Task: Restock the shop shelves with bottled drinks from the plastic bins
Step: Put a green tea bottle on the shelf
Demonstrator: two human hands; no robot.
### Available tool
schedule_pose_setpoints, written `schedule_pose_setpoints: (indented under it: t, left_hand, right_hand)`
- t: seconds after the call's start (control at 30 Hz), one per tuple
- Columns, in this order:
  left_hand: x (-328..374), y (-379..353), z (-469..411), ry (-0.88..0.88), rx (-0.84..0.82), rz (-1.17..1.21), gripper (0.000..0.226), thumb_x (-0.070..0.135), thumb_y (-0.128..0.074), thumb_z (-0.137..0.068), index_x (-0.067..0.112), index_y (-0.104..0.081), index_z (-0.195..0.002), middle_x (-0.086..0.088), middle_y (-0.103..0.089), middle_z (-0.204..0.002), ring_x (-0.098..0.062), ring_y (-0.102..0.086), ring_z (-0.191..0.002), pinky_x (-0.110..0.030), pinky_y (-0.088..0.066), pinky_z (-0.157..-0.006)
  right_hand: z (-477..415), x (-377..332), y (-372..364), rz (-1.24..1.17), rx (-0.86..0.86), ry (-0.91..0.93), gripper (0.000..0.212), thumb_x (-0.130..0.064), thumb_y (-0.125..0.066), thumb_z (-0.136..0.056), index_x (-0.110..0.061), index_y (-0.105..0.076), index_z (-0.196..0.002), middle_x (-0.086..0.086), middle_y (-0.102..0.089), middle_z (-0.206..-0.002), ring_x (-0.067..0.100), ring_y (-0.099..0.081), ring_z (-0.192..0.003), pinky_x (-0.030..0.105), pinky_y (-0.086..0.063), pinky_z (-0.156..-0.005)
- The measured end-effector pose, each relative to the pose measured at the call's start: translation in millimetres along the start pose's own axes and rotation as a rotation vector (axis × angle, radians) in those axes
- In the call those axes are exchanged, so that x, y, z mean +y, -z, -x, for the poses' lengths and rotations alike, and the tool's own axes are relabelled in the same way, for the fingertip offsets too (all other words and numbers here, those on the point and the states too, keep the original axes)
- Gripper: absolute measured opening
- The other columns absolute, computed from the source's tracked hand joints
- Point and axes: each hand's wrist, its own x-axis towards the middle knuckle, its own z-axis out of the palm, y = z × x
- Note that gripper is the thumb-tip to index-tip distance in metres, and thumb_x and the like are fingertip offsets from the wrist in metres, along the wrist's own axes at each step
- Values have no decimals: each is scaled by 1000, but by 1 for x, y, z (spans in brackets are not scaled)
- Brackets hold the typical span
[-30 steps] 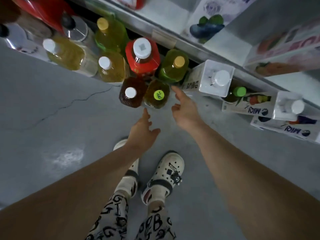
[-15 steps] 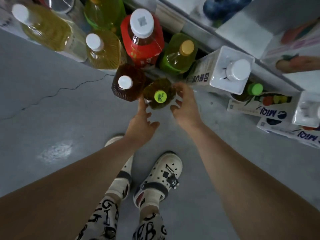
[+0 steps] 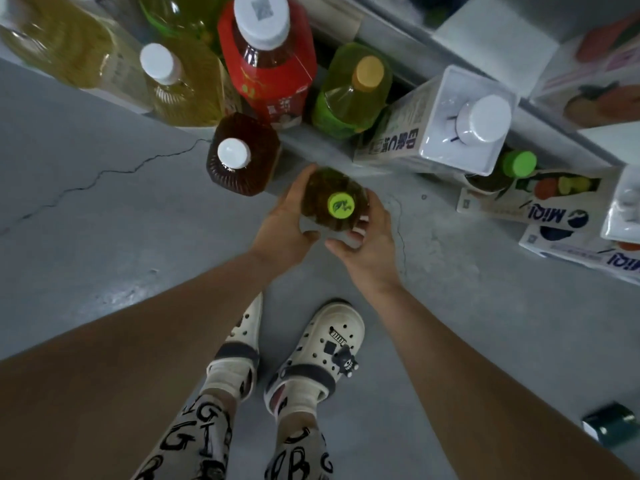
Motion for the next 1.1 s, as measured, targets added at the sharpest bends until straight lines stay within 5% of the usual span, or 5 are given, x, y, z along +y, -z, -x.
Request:
schedule_pose_setpoints:
  t: [0.3,0.43,0.6,0.9,1.1]
  left_hand:
    - [-3,6,-14,64,-114,-58,100,-8,-65,-83,29,-6,-156,-3,-31,-157,-24,-37,-141,-42,-39,-112]
    - [3,8,-1,144,-188,86,88,-20,-60,-80,28,-23,-143,-4,-48,-137,-17,-52,-121,-12,-46,-88]
    - [20,13,38,300,-349,105,88,8,-73,-79,28,-29,-152,-4,-52,-141,-24,-48,-131,-46,-40,-110]
    - [119,40,132,420,-556,290,61,9,-61,-94,26,-33,-146,1,-57,-134,-9,-60,-107,-16,-52,-72]
    - [201,76,192,340,-584,180,64,5,-63,-92,29,-39,-147,4,-58,-136,-18,-55,-123,-27,-50,-89]
  right_hand:
    - [-27,6,14,24,-134,22,95,-18,-92,-67,-28,-38,-145,-7,-58,-133,11,-54,-126,29,-44,-110]
    - [-8,-7,28,51,-191,-18,81,-25,-93,-63,-28,-47,-130,-9,-63,-119,9,-59,-112,21,-46,-96]
    - [41,-16,54,-57,-268,-246,70,-30,-91,-60,-32,-55,-120,-10,-69,-110,11,-67,-105,29,-54,-90]
    - [140,-83,123,-299,-352,-450,56,-37,-82,-76,-20,-61,-125,-2,-72,-115,16,-70,-106,38,-57,-94]
    - [201,-155,175,-368,-339,-391,55,-37,-78,-81,-20,-57,-129,0,-71,-118,17,-69,-108,31,-58,-85]
